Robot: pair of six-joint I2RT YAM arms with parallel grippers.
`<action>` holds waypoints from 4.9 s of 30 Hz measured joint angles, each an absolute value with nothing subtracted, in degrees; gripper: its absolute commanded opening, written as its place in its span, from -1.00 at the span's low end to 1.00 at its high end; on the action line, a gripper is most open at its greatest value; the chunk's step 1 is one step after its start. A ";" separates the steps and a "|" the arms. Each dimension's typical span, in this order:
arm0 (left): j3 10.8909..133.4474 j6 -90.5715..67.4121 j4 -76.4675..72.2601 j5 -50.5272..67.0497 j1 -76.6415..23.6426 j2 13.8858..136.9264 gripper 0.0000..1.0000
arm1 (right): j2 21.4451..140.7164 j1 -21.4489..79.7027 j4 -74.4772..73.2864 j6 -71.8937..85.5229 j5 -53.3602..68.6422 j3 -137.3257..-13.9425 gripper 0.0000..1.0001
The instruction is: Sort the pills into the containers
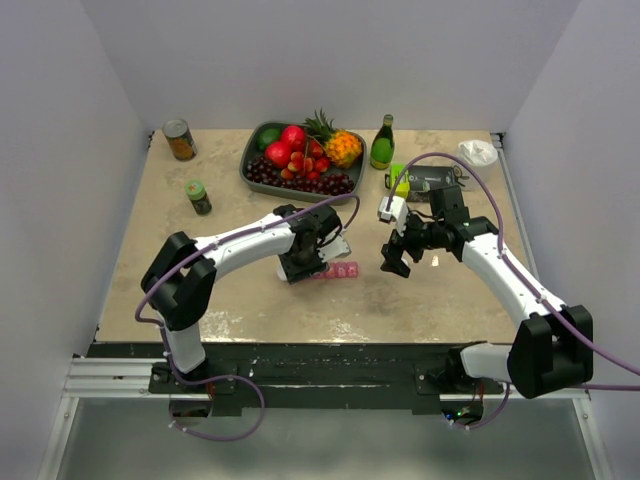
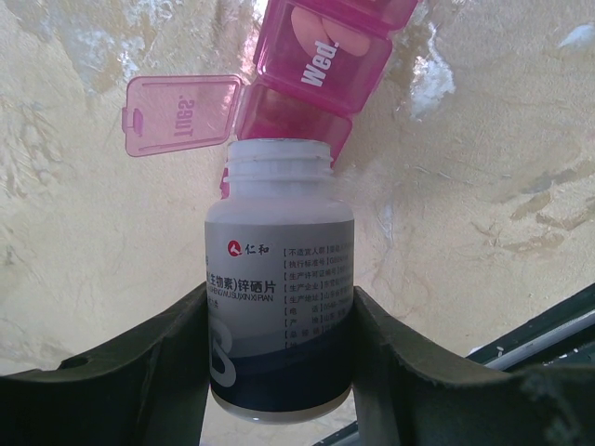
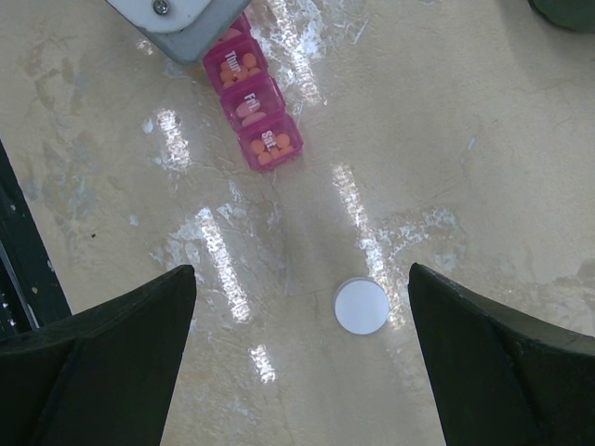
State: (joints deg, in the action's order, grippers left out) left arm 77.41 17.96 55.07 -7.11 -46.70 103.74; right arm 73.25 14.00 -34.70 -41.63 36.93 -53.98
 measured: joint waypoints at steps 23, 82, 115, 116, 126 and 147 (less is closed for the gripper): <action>78.30 17.96 56.07 -7.94 -47.09 104.25 -1.00 | 73.54 13.80 -34.70 -41.65 36.95 -53.91 0.98; 79.61 17.98 57.14 -8.58 -47.72 105.12 -1.00 | 73.54 13.41 -34.72 -41.74 36.95 -53.89 0.98; 78.87 18.00 57.30 -8.12 -47.70 105.30 -1.00 | 73.54 13.08 -34.79 -42.04 36.97 -53.89 0.98; 78.87 18.00 57.30 -8.12 -47.70 105.30 -1.00 | 73.56 13.08 -34.79 -42.04 36.97 -53.89 0.98; 78.91 17.61 57.34 -7.20 -47.55 105.30 -1.00 | 73.56 13.06 -34.83 -42.06 36.97 -53.89 0.98; 79.09 15.75 57.34 -5.13 -45.71 105.30 -1.00 | 73.56 13.06 -34.85 -42.06 36.95 -53.89 0.98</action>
State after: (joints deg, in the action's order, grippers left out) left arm 79.09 15.75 57.34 -5.13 -45.71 105.30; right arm 73.56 13.06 -34.85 -42.06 36.95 -53.89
